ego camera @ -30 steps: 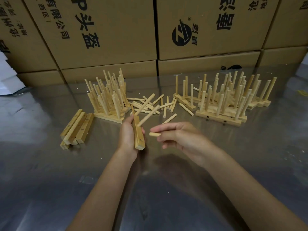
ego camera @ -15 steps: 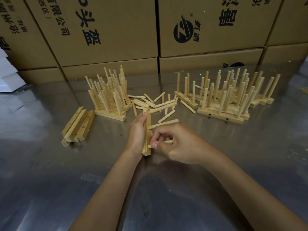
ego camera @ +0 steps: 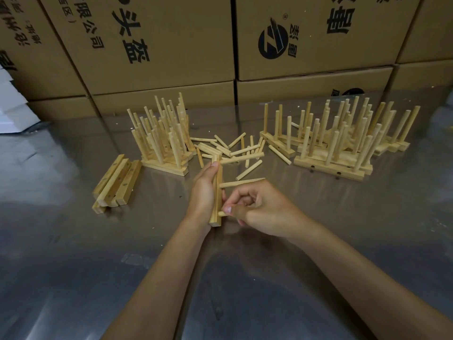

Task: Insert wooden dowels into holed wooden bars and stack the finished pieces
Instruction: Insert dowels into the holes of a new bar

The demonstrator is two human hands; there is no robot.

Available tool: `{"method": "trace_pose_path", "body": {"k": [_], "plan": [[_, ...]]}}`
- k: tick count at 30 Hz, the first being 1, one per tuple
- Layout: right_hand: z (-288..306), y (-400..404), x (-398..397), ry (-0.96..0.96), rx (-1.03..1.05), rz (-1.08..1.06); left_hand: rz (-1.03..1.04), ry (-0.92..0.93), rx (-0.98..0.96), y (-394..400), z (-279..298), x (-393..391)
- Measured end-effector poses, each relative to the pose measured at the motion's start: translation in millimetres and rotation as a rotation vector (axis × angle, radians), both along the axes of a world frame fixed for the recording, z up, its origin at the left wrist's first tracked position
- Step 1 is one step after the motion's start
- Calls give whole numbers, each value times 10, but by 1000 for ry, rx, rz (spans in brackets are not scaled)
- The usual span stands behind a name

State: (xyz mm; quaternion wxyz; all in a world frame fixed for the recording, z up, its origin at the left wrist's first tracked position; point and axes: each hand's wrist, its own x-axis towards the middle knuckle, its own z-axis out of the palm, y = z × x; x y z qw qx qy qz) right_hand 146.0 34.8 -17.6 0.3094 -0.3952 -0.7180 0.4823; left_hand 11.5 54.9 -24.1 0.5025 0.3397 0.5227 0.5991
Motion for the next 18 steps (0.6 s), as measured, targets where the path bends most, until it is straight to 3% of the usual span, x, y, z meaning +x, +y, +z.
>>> {"method": "trace_pose_path", "body": {"k": [2, 5, 8, 11, 18], "plan": [[14, -15, 3, -16, 54, 8, -21, -23, -10, 20, -13, -24], [54, -59, 21, -138, 314, -10, -50, -39, -39, 43, -16, -76], [114, -108, 53, -508, 695, -18, -88, -14, -69, 56, -5, -109], [157, -146, 70, -666, 934, 2, -103, 27, -118, 72, -10, -147], [92, -250, -70, -778, 1081, -38, -192, -6, -144, 72, 6, -212]]}}
